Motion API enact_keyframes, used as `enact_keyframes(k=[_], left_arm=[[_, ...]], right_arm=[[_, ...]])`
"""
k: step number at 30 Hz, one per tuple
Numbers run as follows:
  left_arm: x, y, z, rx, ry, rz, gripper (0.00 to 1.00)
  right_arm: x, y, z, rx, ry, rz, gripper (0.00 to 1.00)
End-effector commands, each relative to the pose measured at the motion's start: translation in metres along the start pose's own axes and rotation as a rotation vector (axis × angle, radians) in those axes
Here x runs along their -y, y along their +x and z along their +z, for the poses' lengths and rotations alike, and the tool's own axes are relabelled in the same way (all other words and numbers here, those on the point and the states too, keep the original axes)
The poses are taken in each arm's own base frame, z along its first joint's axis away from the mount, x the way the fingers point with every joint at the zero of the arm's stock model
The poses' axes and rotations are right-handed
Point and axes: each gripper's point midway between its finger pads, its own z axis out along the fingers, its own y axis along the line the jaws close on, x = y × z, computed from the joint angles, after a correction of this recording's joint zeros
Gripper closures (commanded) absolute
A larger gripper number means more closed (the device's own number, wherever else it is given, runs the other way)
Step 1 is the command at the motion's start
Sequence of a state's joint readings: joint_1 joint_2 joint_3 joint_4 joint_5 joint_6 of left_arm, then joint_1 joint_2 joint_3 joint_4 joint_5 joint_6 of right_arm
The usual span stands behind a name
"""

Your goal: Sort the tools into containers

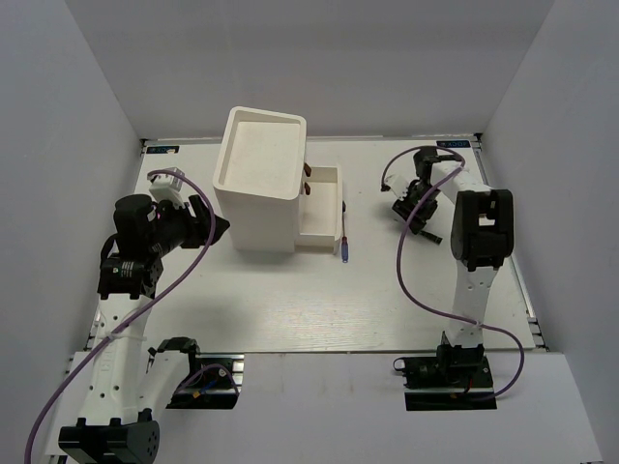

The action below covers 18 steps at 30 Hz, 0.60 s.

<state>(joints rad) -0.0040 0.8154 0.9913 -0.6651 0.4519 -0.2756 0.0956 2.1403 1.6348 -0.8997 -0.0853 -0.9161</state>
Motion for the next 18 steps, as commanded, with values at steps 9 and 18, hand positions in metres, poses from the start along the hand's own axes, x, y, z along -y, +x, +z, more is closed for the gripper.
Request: enact_keyframes(k=[9,18], left_arm=[[0.004,-0.006,0.001,0.023,0.017,0.006,0.33],[0.003,-0.008,0.007,0.004,0.021,-0.004,0.33]], right_arm=[[-0.044,0.052,0.023,-0.081,0.023,0.01,0.77],[-0.069,-0.044,-0.065,0.224,-0.232,0.267,1.0]])
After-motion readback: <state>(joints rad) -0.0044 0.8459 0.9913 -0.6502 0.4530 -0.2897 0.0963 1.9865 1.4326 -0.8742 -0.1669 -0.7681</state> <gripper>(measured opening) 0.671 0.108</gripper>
